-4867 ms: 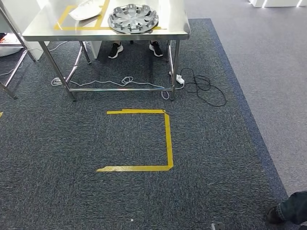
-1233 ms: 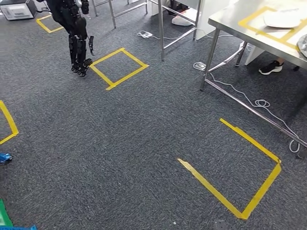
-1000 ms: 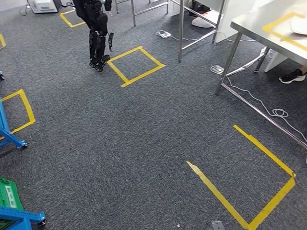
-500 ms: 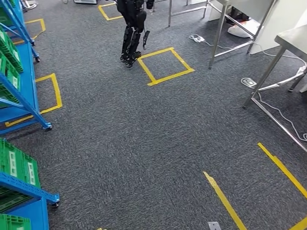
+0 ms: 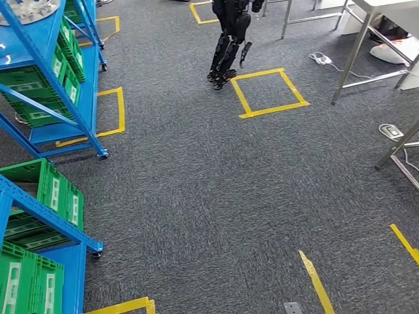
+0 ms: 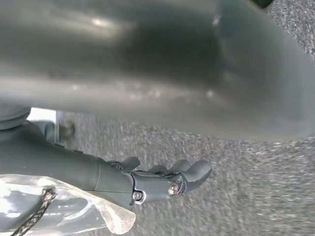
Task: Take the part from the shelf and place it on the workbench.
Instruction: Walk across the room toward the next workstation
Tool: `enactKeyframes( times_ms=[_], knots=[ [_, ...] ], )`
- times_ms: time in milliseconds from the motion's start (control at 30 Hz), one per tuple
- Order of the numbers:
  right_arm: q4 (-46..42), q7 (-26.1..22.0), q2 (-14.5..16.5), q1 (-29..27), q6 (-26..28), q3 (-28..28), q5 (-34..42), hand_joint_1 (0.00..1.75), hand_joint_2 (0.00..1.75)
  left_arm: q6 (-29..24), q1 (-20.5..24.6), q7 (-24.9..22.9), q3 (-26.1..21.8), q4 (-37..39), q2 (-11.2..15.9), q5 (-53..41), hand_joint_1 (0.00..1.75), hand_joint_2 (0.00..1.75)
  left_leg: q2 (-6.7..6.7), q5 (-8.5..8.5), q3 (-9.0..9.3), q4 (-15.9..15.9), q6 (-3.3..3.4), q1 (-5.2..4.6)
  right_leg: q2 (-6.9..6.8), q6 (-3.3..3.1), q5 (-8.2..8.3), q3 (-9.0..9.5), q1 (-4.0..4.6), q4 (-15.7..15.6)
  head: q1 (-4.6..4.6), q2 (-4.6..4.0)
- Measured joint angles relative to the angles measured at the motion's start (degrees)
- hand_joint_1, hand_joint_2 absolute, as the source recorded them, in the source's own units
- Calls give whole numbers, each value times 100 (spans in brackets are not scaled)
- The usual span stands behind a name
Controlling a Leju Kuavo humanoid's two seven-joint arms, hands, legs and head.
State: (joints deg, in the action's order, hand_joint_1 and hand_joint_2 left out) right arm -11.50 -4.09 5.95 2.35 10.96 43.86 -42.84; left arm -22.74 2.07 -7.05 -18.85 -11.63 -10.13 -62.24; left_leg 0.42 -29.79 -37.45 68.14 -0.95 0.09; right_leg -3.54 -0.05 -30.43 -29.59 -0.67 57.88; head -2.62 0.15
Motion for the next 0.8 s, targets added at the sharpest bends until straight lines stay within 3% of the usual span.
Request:
enactKeyframes(
  times_ms=[67, 133, 200, 267, 333, 367, 400, 433, 467, 500, 533, 567, 633, 700, 733, 800],
  knots=[
    [1, -2, 0, 4, -1, -35, -33, 0, 0, -5, 11, 9, -5, 0, 2, 5, 0, 0, 257, 245, 372, -735, 77, -63, -115, 32, -40, 33, 20, 1, -2, 0],
    [1, -4, 0, 22, -1, -55, -57, 0, 0, -10, 24, 20, -11, 0, 1, 15, 0, 0, 371, 248, 478, -984, 135, -123, -224, 79, -70, 59, 36, -10, -8, 0],
    [0, -7, 1, 50, -1, -72, -78, 0, 0, -12, 12, 25, -30, 0, 3, 23, 0, 0, 248, 274, 482, -1033, 187, -115, -279, 133, -97, 97, 31, -25, -11, 0],
    [0, -12, 1, 58, -1, -90, -101, 0, 0, -15, 9, 28, -62, 0, 4, 39, 0, 0, 127, 315, 509, -1092, 251, -78, -37, 181, -262, 4, 12, 201, -22, 0],
    [1, -10, 0, 45, -3, -108, -141, 0, 0, -19, 22, 42, -92, 0, -7, 66, 0, 0, 0, 335, 515, -1108, 290, -57, 266, 210, -605, -343, -4, 902, -42, 0],
    [1, -6, 0, 34, -4, -121, -167, 0, 0, -20, 25, 52, -104, 0, -13, 83, 0, 0, -72, 337, 513, -1107, 298, -55, 318, 221, -752, -561, -5, 1312, -47, 0],
    [2, -1, 0, 24, -5, -137, -192, 0, 0, -21, 23, 60, -115, 0, -16, 99, 0, 0, -145, 336, 516, -1105, 300, -54, 336, 232, -807, -736, -6, 1602, -47, 0],
    [2, 4, 0, 15, -5, -156, -216, 0, 0, -23, 17, 67, -128, 0, -17, 116, 0, 0, -225, 334, 523, -1103, 297, -51, 343, 239, -737, -824, -8, 1683, -48, 0],
    [2, 7, 0, 11, -5, -174, -241, 0, 0, -25, 12, 69, -139, 0, -17, 134, 0, 0, -306, 329, 533, -1099, 290, -45, 356, 245, -554, -797, -14, 1522, -46, 0],
    [1, 9, 0, 10, -6, -192, -269, 0, 0, -28, 8, 71, -151, 0, -19, 150, 0, 0, -386, 320, 544, -1090, 276, -35, 402, 251, -301, -668, -27, 1161, -46, 0],
    [2, 11, 0, 10, -8, -213, -304, 0, 0, -31, 7, 72, -167, 0, -21, 167, 0, 0, -463, 305, 547, -1072, 252, -30, 536, 259, -96, -502, -51, 747, -49, 0],
    [4, 14, 0, 11, -11, -233, -342, 0, 0, -33, 12, 72, -188, 0, -22, 184, 0, 0, -535, 288, 534, -1038, 222, -29, 678, 260, 32, -354, -74, 398, -48, 0],
    [9, 26, 0, 19, -18, -283, -407, 0, 0, -41, 11, 68, -233, 0, -23, 209, 0, 0, -662, 283, 486, -999, 146, -21, 857, 234, 69, -205, -90, 97, -48, 0],
    [11, 40, 1, 26, -11, -339, -476, 0, 0, -56, -16, 43, -267, 0, -17, 234, 0, 0, -767, 302, 444, -998, 75, 3, 746, 166, 84, -174, -77, 74, -48, 0],
    [11, 44, 1, 26, -4, -368, -520, 0, 0, -67, -32, 20, -282, 0, -16, 250, 0, 0, -722, 273, 421, -957, 46, 5, 681, 127, 95, -165, -78, 61, -42, 0],
    [11, 38, 2, 25, 21, -429, -620, 0, 0, -90, -38, -26, -332, 0, -16, 290, 0, 0, -447, 33, 247, -578, -1, -2, 525, 64, 100, -150, -82, 39, -20, 0]
  ],
)
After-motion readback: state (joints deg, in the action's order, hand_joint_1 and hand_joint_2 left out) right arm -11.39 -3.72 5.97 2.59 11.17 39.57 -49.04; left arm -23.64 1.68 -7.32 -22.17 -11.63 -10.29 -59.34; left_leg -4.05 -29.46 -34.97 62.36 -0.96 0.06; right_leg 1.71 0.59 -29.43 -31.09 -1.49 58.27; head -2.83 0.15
